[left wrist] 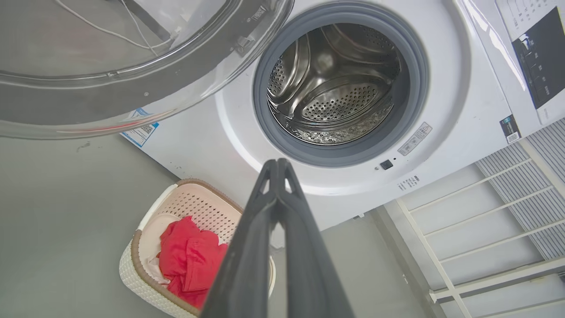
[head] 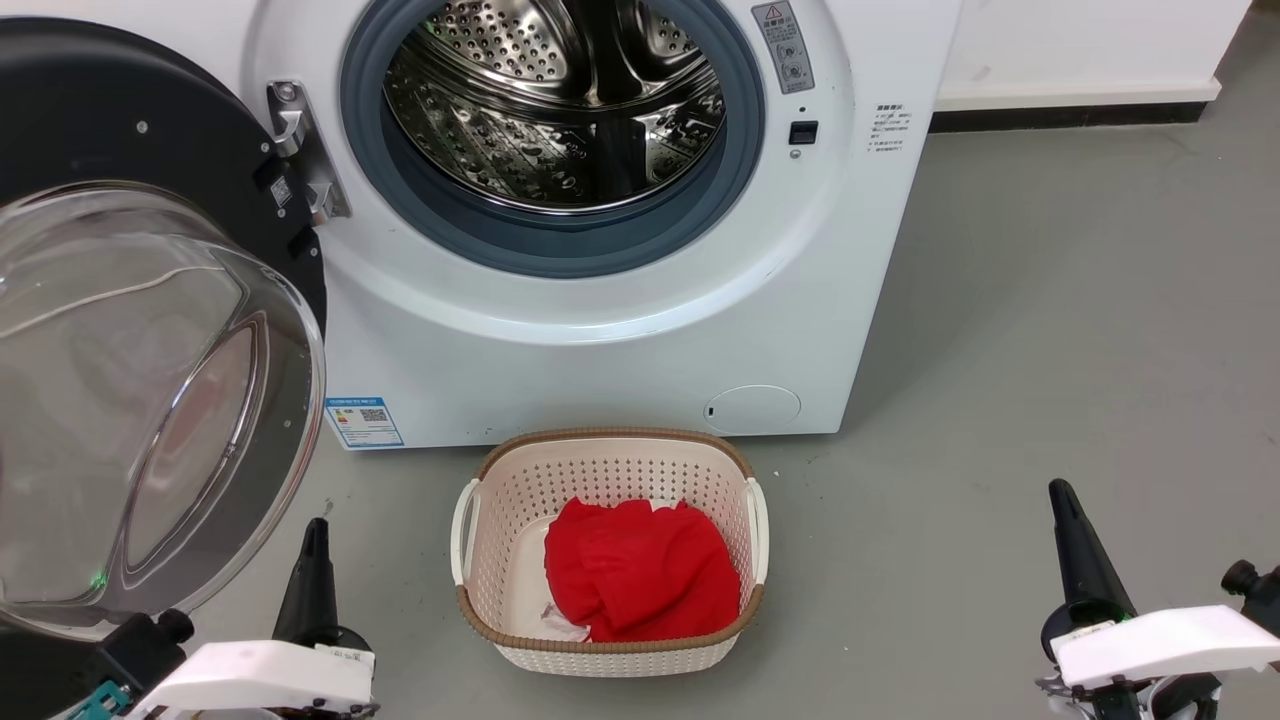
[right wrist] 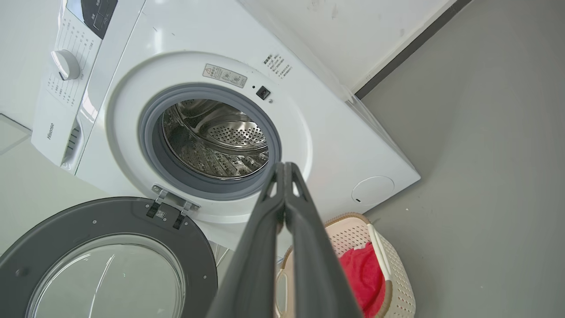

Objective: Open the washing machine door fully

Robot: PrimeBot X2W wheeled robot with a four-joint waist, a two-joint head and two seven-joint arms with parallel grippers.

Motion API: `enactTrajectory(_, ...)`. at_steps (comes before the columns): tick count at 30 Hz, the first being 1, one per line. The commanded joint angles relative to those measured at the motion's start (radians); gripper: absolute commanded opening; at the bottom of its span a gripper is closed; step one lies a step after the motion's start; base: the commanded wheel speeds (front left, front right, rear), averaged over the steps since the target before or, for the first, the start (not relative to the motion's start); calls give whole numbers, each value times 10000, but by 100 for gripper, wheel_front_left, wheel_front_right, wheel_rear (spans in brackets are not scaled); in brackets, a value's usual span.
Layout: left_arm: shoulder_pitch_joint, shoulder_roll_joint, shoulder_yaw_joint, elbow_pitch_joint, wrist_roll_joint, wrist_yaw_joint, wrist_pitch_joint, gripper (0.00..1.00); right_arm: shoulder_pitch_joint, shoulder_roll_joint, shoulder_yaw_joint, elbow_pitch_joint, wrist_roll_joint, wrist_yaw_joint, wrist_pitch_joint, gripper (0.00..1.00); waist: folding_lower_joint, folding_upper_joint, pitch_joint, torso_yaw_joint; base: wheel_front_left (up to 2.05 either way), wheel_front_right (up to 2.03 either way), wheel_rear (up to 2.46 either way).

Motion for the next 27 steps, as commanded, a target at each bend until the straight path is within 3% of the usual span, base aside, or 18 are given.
enactTrajectory(1,-246,28,30,-56,-301,-63,65,0,-240,-73,-29,-27,326,0,40,0,0,-1,-2,3,0,0,0)
enactTrajectory(27,-731,34,69,479,-3300,-272,812,0,-602,-85,-197,430,3302,-1,634,0,0,-1,-37,73,0,0,0)
